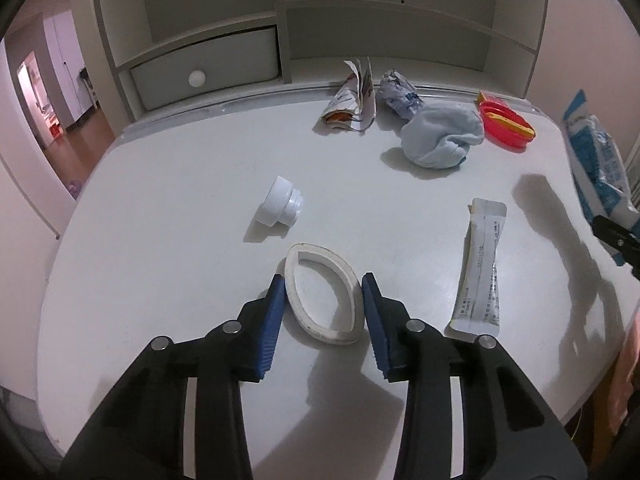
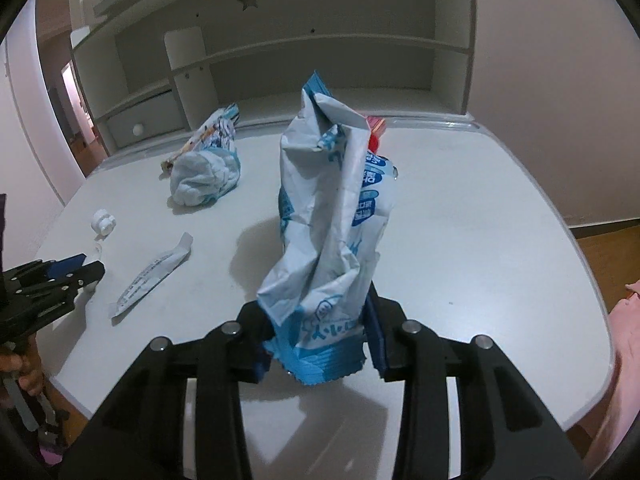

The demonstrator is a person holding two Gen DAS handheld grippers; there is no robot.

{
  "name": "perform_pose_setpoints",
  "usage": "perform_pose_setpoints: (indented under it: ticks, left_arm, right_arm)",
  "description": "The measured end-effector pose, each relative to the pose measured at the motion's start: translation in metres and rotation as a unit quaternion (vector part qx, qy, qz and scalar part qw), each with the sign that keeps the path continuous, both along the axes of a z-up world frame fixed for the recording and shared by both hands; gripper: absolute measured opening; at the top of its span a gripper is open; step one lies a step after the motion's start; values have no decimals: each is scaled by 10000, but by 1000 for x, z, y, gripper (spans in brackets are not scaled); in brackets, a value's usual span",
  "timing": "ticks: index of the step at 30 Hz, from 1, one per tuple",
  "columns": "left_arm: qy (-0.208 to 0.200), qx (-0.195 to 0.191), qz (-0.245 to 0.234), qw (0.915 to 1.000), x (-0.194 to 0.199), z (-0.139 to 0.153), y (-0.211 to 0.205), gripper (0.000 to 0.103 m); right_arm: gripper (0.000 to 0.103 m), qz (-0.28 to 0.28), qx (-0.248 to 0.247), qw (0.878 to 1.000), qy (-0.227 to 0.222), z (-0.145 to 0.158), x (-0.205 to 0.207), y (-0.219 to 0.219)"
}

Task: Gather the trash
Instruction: 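Grasp the blue-and-white wrapper with the right tool while the left grasps the white ring, then carry the wrapper and white ring in both tools over the bin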

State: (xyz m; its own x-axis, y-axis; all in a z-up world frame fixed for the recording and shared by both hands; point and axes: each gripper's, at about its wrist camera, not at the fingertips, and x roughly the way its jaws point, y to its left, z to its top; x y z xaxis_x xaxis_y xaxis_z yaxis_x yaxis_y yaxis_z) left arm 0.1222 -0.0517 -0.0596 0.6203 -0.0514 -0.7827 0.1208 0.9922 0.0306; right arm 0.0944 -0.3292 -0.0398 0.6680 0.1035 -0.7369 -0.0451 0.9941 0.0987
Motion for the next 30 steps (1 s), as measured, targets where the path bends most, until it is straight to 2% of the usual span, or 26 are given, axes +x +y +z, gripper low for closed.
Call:
perform_pose_setpoints:
  ticks: [6,11,15,18,24,27,28,30]
  left_arm:
    - [-335,29,-160,9993,-11,18,-20,37]
    - [-628,-5,-810,9947,-26,38,-79,37]
    - [-715,-124,-1526,9856,-41,43,-142,37]
    - [-735,-312,-2130,9738,-59,43,-195,37]
    - [-674,-461,-3259,9419,-110,34,-296,37]
    - [-604,-512,-3790,9220,-142,27,-341,37]
    - [-588,-510,-4012,9127,-157,24,-360,37]
    - [-529,-519,-4277,9009,-175,18,-380,37]
  right_arm:
    - [38,-231,16,9996,-141,15,-26,-28]
    - [38,-666,-44,9976,-157,19,-59,-70]
    - [38,-1228,-81,9923,-116,20,-98,-122]
    - [38,-1702,-92,9853,-60,18,-133,-161]
    - [38,-2711,-91,9625,33,13,-217,-237]
    - [38,-3163,-79,9486,115,6,-260,-268]
    - [38,-3293,-69,9441,161,2,-273,-277]
    - [38,-3586,-10,9332,253,-7,-301,-296]
